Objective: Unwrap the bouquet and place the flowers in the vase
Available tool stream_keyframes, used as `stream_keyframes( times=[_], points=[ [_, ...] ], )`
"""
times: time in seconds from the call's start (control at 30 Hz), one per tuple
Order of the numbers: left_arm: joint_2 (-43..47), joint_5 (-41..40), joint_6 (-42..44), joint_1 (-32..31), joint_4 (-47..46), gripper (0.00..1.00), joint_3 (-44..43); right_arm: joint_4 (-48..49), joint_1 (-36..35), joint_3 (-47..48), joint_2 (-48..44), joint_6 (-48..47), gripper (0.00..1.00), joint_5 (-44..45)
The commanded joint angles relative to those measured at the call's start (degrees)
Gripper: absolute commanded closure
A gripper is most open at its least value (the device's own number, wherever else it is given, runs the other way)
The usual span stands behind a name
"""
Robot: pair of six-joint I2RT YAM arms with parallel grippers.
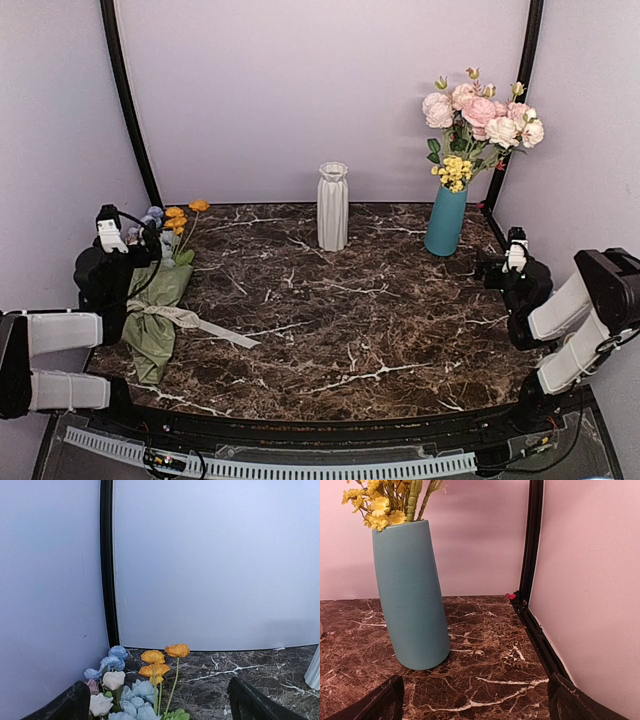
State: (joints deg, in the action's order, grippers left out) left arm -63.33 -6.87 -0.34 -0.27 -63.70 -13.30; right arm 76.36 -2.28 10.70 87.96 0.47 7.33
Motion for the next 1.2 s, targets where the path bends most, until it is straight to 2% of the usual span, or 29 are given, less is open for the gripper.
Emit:
stream_keyframes(
  times=[0.0, 0.1, 0.2, 0.3, 0.37, 0.43, 0.5, 0.57, 0.67, 0.8, 1.0, 1.17],
  points=[
    [6.00, -2.40, -3.55, -0.30, 26.64, 0.01, -8.78, -2.02, -1.42, 0.45, -6.42, -1.97, 0.01, -0.58],
    [9.26, -2.05, -6.68, -0.33, 36.31, 0.01, -12.41, -17.49, -2.98, 5.51, -13.23, -3.27, 0.01, -1.00],
    [11.45, -5.73, -15.48, -0.27, 50.98, 0.01, -17.94, -26.40, -3.25, 10.71, -17.07, 1.04, 0.01, -2.56],
    [11.87, -5.43, -21.13, -0.22, 63.34, 0.01, -23.21, -29.86, -3.26, 14.34, -18.25, 10.54, 0.01, -4.10],
    [11.43, -3.26, -25.32, -0.06, 69.78, 0.01, -26.11, -38.25, -3.26, 17.39, -19.51, 19.86, 0.01, -2.53],
    [9.87, -2.48, -30.91, 0.09, 77.04, 0.01, -29.06, -48.70, -3.07, 21.29, -20.09, 23.59, 0.01, -3.14],
    [6.97, -2.63, -38.41, 0.46, 87.02, 0.01, -32.86, -53.48, -2.19, 24.21, -18.16, 22.72, 0.01, -10.68],
    [3.91, 0.47, -44.17, 0.62, 94.26, 0.02, -35.42, -56.57, -2.16, 25.90, -15.75, 22.47, 0.01, -16.28],
    [-0.75, 3.50, -52.70, 0.69, 103.78, 0.02, -37.96, -61.12, -2.54, 27.96, -13.62, 25.11, 0.01, -17.42],
    [-5.31, 6.94, -56.35, 0.71, 108.61, 0.06, -38.36, -67.66, -4.63, 32.23, -10.20, 23.26, 0.01, -17.44],
    [-12.15, 3.99, -56.65, 0.71, 111.22, 0.08, -37.96, -73.04, -7.04, 38.26, -4.27, 20.92, 0.01, -17.75],
    [-18.02, 4.94, -56.18, 0.71, 106.94, 0.18, -36.21, -74.79, -8.41, 42.52, 0.76, 21.21, 0.01, -18.60]
  ],
)
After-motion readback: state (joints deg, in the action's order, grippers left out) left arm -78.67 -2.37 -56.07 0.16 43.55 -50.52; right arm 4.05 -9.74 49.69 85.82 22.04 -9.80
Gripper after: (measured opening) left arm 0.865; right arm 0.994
